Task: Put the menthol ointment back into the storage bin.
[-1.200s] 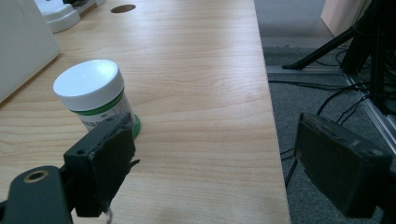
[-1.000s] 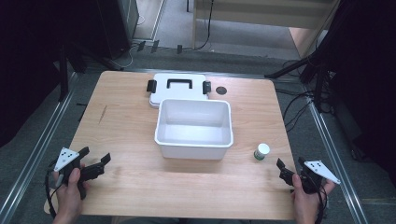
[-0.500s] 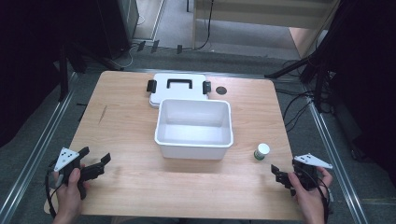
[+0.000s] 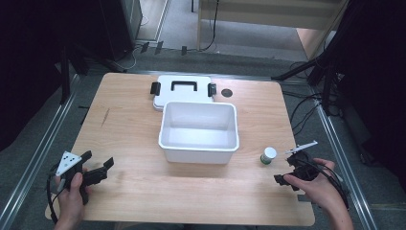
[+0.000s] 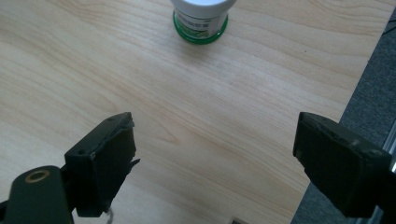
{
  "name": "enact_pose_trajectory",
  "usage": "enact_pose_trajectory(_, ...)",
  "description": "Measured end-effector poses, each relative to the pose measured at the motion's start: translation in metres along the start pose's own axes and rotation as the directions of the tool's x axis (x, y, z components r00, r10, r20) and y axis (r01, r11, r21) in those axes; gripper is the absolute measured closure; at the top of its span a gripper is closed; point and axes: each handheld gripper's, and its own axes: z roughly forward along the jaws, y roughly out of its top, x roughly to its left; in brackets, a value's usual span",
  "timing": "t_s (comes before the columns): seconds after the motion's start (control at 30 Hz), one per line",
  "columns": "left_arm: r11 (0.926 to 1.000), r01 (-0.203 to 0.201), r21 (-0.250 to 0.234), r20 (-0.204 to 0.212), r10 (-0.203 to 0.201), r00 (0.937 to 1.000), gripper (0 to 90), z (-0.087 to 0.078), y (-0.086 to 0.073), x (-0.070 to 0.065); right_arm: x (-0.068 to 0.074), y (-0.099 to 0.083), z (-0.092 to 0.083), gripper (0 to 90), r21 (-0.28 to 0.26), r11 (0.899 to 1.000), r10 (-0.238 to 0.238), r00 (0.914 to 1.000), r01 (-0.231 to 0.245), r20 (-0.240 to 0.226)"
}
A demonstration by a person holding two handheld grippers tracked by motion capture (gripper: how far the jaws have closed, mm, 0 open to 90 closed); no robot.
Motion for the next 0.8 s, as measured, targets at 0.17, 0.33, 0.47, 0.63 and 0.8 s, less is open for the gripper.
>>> enact_pose_trajectory(0.17, 1.0000, 0.000, 0.000, 0.000, 0.000, 1.0000, 9.1, 0.000, 0.000, 0.000, 0.003, 0.011, -0.002, 13.9, 0.076, 0.997, -0.020, 0.9998, 0.020, -0.008)
enact_pose_trajectory(0.33, 1.0000, -0.001, 0.002, 0.002, 0.001, 1.0000, 9.1, 0.000, 0.000, 0.000, 0.006, 0.029, 0.004, 17.0, 0.165, 0.986, -0.037, 0.9992, 0.034, 0.014)
enact_pose_trajectory(0.47, 1.0000, 0.000, 0.002, 0.002, 0.000, 1.0000, 9.1, 0.000, 0.000, 0.000, 0.005, 0.042, 0.009, 17.3, 0.195, 0.981, -0.028, 0.9988, 0.019, 0.039)
enact_pose_trajectory(0.63, 1.0000, 0.001, 0.002, 0.003, -0.001, 1.0000, 9.1, 0.000, 0.000, 0.001, 0.005, 0.055, 0.014, 20.0, 0.215, 0.977, -0.012, 0.9985, 0.000, 0.054)
enact_pose_trajectory(0.8, 1.0000, 0.002, 0.004, 0.004, -0.002, 1.0000, 9.1, 0.000, 0.000, 0.001, 0.004, 0.068, 0.019, 21.9, 0.209, 0.978, -0.004, 0.9980, -0.009, 0.063)
